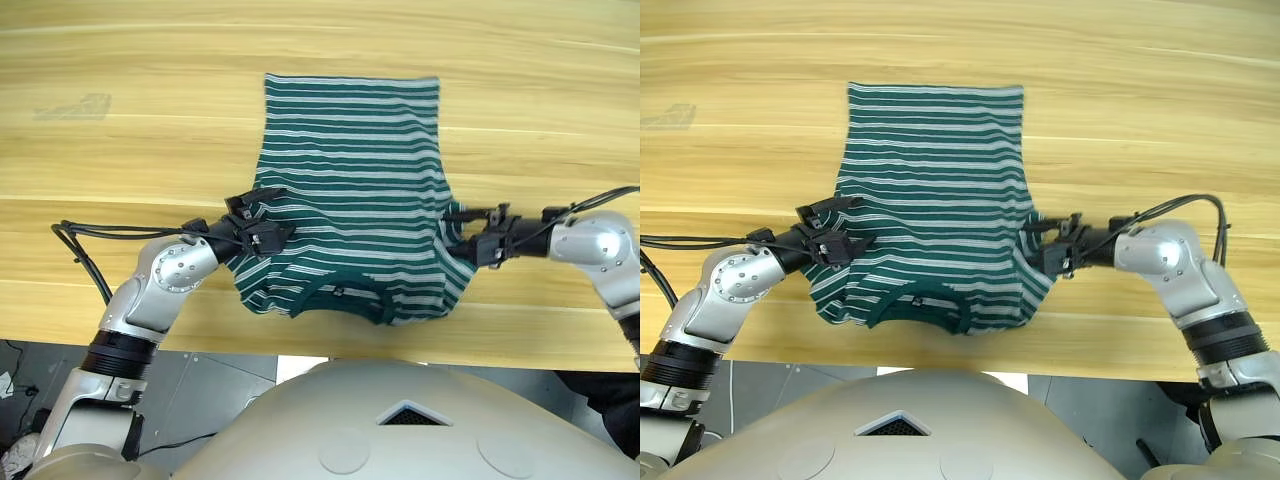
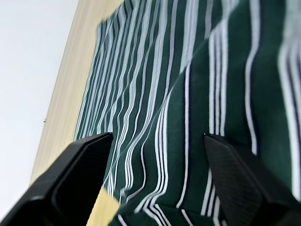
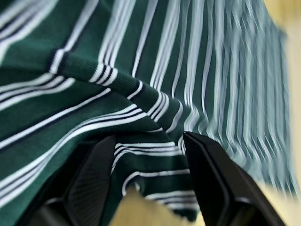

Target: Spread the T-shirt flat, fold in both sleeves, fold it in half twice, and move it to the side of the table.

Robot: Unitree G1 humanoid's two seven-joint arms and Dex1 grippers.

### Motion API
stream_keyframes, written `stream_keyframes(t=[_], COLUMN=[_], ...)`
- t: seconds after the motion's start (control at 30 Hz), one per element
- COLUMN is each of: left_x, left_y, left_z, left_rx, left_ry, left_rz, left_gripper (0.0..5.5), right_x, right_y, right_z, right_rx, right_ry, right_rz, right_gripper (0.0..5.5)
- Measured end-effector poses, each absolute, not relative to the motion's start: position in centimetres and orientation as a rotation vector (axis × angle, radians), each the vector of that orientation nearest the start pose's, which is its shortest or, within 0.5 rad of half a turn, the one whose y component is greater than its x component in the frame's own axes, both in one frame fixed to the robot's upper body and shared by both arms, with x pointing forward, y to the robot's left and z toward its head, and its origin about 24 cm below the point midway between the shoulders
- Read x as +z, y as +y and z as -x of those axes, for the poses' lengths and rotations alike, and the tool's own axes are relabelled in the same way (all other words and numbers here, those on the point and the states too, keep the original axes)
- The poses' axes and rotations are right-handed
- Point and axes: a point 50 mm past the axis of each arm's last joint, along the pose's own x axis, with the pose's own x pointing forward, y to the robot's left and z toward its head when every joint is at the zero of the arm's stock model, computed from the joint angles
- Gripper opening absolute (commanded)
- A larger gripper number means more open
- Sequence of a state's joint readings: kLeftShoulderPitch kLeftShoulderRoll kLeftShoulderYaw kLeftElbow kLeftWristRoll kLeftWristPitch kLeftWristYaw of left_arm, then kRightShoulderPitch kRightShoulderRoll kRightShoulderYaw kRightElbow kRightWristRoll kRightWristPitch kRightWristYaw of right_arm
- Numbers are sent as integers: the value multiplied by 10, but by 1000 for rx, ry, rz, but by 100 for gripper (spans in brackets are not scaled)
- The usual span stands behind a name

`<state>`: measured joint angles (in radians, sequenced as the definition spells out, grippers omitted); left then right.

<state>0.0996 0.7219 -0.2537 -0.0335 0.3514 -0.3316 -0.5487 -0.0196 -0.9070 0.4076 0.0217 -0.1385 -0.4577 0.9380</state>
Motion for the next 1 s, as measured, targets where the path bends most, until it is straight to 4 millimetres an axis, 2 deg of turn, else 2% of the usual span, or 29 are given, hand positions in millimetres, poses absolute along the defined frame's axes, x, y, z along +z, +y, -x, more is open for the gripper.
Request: stream_keyframes(t=[0.23, 0.37, 0.63, 0.87, 1.0], left_x=[37, 37, 40, 41, 41], left_y=[193, 193, 195, 195, 195], left_z=[-208, -208, -209, -209, -209], left_rx=[-959, -958, -936, -934, -933], left_ry=[74, 72, 54, 47, 46], left_rz=[-1052, -1055, -1062, -1062, -1062], left_gripper=[358, 358, 358, 358, 358], right_x=[41, 40, 43, 44, 45], right_y=[-187, -191, -223, -223, -217], right_z=[-176, -182, -214, -212, -199], right_rx=[1568, 1536, 1350, 1353, 1429], right_ry=[218, 223, 283, 282, 300], right_rz=[951, 962, 1101, 1092, 958], right_gripper=[265, 265, 265, 265, 265])
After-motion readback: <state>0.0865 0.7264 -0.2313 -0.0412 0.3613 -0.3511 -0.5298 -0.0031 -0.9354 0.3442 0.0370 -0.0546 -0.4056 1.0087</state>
